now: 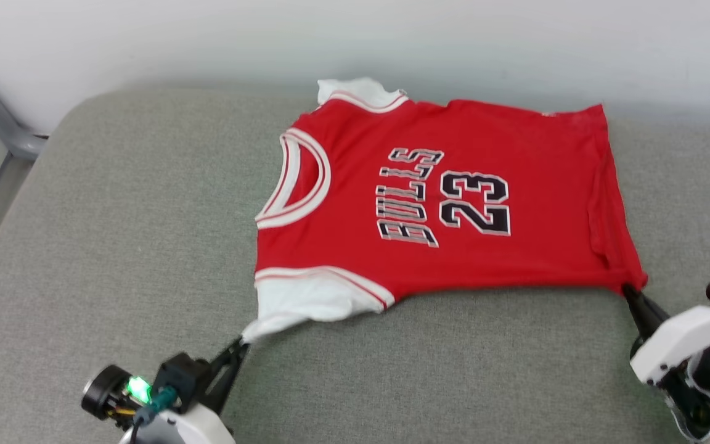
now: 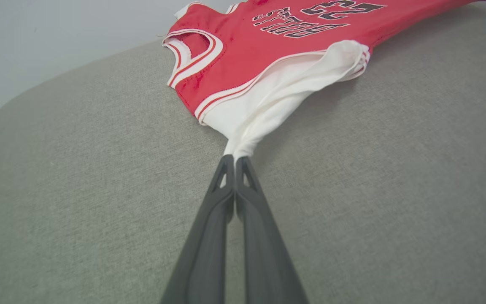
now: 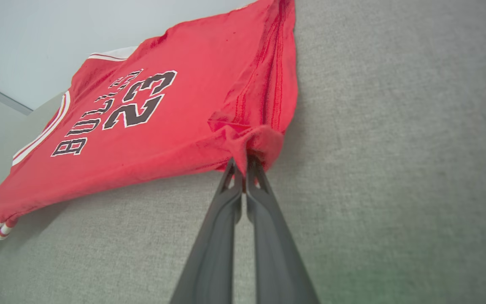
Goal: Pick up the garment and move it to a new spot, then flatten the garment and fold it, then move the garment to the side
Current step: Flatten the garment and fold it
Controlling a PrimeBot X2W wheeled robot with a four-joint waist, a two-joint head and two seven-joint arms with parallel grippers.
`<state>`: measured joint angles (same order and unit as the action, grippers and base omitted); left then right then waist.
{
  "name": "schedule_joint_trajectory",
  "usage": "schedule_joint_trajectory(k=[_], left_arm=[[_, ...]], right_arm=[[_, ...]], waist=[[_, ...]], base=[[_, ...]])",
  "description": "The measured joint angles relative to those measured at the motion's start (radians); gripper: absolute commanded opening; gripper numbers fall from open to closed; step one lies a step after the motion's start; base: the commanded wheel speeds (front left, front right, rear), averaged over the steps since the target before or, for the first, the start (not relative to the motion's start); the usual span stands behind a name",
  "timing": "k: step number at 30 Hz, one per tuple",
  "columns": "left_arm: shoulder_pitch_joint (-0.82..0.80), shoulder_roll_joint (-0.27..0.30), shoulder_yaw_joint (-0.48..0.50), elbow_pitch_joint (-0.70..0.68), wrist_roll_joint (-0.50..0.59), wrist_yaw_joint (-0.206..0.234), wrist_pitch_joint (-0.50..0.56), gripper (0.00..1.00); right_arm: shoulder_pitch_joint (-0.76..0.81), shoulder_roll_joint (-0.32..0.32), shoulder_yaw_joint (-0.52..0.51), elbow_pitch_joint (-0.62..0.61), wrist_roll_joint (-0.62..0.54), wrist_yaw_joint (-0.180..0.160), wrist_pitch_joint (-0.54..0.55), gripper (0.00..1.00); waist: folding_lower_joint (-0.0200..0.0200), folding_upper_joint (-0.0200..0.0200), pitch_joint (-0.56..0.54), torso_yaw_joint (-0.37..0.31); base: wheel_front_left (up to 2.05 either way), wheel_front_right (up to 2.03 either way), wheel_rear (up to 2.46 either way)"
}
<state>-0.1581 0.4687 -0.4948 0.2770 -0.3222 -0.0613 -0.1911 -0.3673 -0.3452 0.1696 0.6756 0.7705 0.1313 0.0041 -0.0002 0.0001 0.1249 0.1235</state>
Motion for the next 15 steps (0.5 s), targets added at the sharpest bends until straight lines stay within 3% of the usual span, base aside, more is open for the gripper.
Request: schedule_joint_trajectory(k=[8, 15], left_arm=[[0.135, 0.063, -0.048, -0.119, -0.024, -0.027, 0.032, 0.00], [0.269, 0.122, -0.053, -0.228, -0.061, -0.015, 0.085, 0.00]], right_arm=[[0.174, -0.025, -0.013, -0.129, 0.086, 0.000, 0.105, 0.00], [0.357, -0.066, -0.045, -0.288, 0.098, 0.000, 0.198, 0.00]], waist=[[0.0001, 0.0000, -0.078, -0.002], [0.0001, 0.0000, -0.126, -0.018]], base=[[0.00, 0.00, 0.00], [0.00, 0.00, 0.00]])
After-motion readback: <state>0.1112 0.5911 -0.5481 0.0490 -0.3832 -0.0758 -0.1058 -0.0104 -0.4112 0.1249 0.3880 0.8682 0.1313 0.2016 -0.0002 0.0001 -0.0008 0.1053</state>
